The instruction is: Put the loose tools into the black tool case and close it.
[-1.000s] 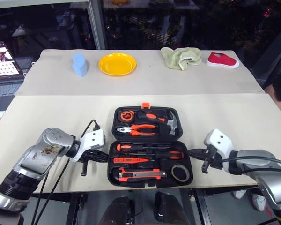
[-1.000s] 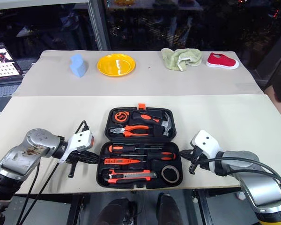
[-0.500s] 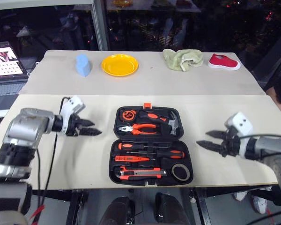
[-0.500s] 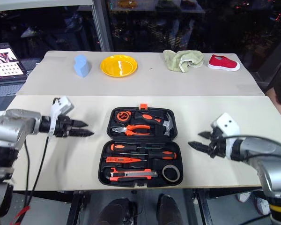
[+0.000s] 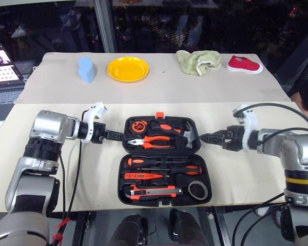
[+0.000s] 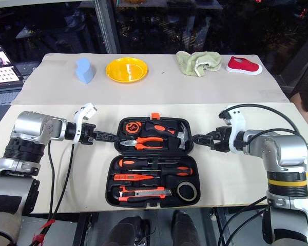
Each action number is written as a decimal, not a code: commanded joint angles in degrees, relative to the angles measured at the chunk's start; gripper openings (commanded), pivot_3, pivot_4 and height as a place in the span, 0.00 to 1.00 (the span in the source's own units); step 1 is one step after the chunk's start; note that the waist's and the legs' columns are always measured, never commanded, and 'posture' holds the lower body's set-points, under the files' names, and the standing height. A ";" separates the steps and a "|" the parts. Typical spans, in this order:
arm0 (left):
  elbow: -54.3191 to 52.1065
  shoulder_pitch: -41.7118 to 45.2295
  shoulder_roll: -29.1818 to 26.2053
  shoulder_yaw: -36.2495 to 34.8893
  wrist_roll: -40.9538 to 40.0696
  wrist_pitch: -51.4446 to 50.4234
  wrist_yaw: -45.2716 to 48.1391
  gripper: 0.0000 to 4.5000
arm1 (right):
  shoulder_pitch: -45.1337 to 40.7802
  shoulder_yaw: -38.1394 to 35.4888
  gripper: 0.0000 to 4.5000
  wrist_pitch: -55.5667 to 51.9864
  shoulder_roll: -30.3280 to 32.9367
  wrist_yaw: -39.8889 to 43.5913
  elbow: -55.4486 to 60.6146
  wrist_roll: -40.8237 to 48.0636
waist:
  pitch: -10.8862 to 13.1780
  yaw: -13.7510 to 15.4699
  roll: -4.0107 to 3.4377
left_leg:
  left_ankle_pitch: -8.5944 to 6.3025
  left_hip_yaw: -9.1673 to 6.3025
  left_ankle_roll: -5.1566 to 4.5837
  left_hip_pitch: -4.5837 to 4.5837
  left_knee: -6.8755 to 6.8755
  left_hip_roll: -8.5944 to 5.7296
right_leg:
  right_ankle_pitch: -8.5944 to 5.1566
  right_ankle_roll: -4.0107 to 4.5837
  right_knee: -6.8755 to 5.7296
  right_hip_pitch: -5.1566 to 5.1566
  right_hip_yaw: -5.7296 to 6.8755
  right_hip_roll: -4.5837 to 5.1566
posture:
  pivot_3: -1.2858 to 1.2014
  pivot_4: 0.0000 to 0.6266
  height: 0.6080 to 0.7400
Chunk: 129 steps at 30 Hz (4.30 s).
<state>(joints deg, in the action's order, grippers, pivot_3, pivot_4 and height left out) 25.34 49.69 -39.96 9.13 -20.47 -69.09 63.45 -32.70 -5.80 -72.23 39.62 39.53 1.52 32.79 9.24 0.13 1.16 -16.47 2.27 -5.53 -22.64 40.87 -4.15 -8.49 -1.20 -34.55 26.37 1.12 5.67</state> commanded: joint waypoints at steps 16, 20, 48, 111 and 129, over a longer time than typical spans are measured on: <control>-0.79 -0.65 0.84 0.25 -1.58 -0.21 -1.43 0.00 | -1.26 2.49 0.01 0.09 -1.43 -0.54 0.26 0.39 | 0.00 -0.11 0.00 | 0.01 0.00 0.03 0.27 0.06 -0.01 | -0.01 0.02 -0.27 -0.13 -0.19 0.08 | 0.52 0.24 1.00; -2.57 -1.06 2.81 -0.39 -3.32 -2.32 -2.51 0.00 | -1.08 1.05 0.01 0.62 -2.57 -1.10 1.29 1.06 | -0.01 -0.12 0.00 | -0.13 0.00 0.39 0.37 0.06 -0.01 | -0.02 0.05 -0.32 -0.16 -0.27 0.14 | 0.52 0.24 1.00; -24.40 -22.58 20.84 -13.49 5.18 50.91 -22.82 0.00 | 17.17 1.12 0.01 59.59 -12.66 -11.08 9.91 -23.22 | 0.02 0.48 -0.04 | 0.06 0.01 0.86 -0.15 -0.04 -0.18 | 0.01 0.06 0.12 0.25 0.45 -0.25 | 0.52 0.24 1.00; 26.31 3.81 10.99 2.31 22.72 85.63 1.62 0.00 | 55.05 10.63 0.00 55.40 11.08 5.45 38.11 -7.99 | 0.01 2.12 0.34 | -0.60 0.26 0.02 0.11 0.46 0.41 | -0.13 0.00 0.48 -0.23 0.50 -0.22 | 0.52 0.24 1.00; 3.65 -6.90 5.08 8.08 17.73 77.75 29.03 0.00 | 43.39 0.59 0.00 52.30 2.69 -3.52 25.44 -14.67 | -0.01 1.55 0.26 | -0.76 0.26 -0.22 -0.12 0.79 0.53 | -0.01 0.03 0.46 -0.11 0.37 -0.24 | 0.52 0.24 1.00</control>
<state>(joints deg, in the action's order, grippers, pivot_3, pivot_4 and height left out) 33.04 43.33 -34.32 17.00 -0.93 10.59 91.13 11.31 -2.83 -19.83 42.49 36.72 26.48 18.15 9.23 1.68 1.43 -17.23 2.52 -5.75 -22.77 41.66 -3.62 -8.50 -1.17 -34.09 26.25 1.49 5.42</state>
